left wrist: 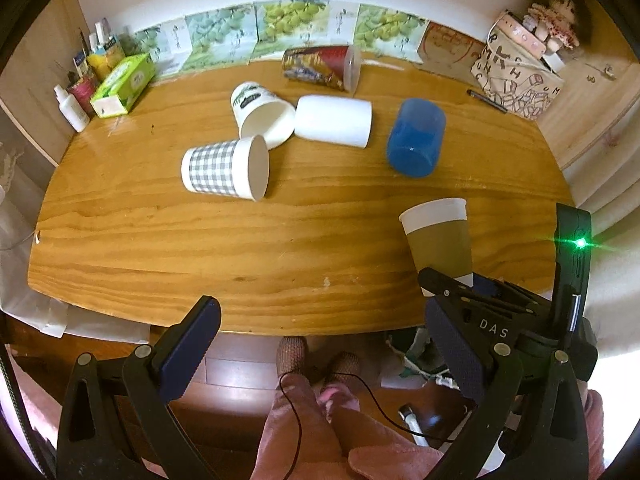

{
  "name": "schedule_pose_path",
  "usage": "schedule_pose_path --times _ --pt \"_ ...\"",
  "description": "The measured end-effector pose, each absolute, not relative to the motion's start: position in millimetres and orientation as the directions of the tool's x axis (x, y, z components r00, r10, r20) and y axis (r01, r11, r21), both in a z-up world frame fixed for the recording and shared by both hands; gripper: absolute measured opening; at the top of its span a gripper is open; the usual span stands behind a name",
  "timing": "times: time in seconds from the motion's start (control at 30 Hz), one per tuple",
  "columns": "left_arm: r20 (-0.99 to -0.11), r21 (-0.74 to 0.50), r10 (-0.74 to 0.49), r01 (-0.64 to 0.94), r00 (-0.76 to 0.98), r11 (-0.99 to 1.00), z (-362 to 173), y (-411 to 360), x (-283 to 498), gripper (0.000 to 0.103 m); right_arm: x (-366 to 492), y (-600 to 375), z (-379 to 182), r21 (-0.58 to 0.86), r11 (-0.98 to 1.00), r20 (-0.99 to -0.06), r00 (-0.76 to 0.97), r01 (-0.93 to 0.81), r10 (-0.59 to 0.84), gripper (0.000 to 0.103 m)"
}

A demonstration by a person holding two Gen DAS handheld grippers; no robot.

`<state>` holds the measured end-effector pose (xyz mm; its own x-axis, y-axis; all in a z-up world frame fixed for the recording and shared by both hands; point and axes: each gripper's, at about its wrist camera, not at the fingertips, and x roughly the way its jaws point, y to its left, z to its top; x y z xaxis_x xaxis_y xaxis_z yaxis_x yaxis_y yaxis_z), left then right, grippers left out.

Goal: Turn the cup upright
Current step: 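Carry the upright cup with the right gripper toward the left gripper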

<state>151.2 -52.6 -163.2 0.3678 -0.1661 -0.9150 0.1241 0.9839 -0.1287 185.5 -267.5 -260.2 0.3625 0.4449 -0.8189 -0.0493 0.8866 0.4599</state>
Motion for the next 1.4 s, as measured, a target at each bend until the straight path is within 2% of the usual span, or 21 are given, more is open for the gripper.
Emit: schedule_pose_path --times 0.6,0.83,1.23,1.4 --pt "-0.936 -0.237 -0.282 0.218 0.208 0.947 -188.8 -16.4 195.9 0.101 190.2 -221.1 -277.4 0.513 0.853 -0.823 0.334 0.092 0.459 0.058" --pt "-0.939 -0.265 -0.318 0.317 0.128 0.911 -201.0 -34.8 215.3 0.101 185.3 -212.0 -279.9 0.516 0.848 -0.822 0.347 0.119 0.451 0.059" --pt "-0.950 -0.264 -0.311 0.447 0.033 0.855 -218.1 -76.4 242.6 0.101 177.4 -210.4 -279.2 0.545 0.825 -0.799 0.391 0.151 0.457 0.059" --pt "-0.953 -0.278 -0.304 0.464 -0.021 0.841 -228.2 -90.0 251.0 0.101 174.5 -212.2 -276.8 0.551 0.820 -0.792 0.407 0.157 0.455 0.065"
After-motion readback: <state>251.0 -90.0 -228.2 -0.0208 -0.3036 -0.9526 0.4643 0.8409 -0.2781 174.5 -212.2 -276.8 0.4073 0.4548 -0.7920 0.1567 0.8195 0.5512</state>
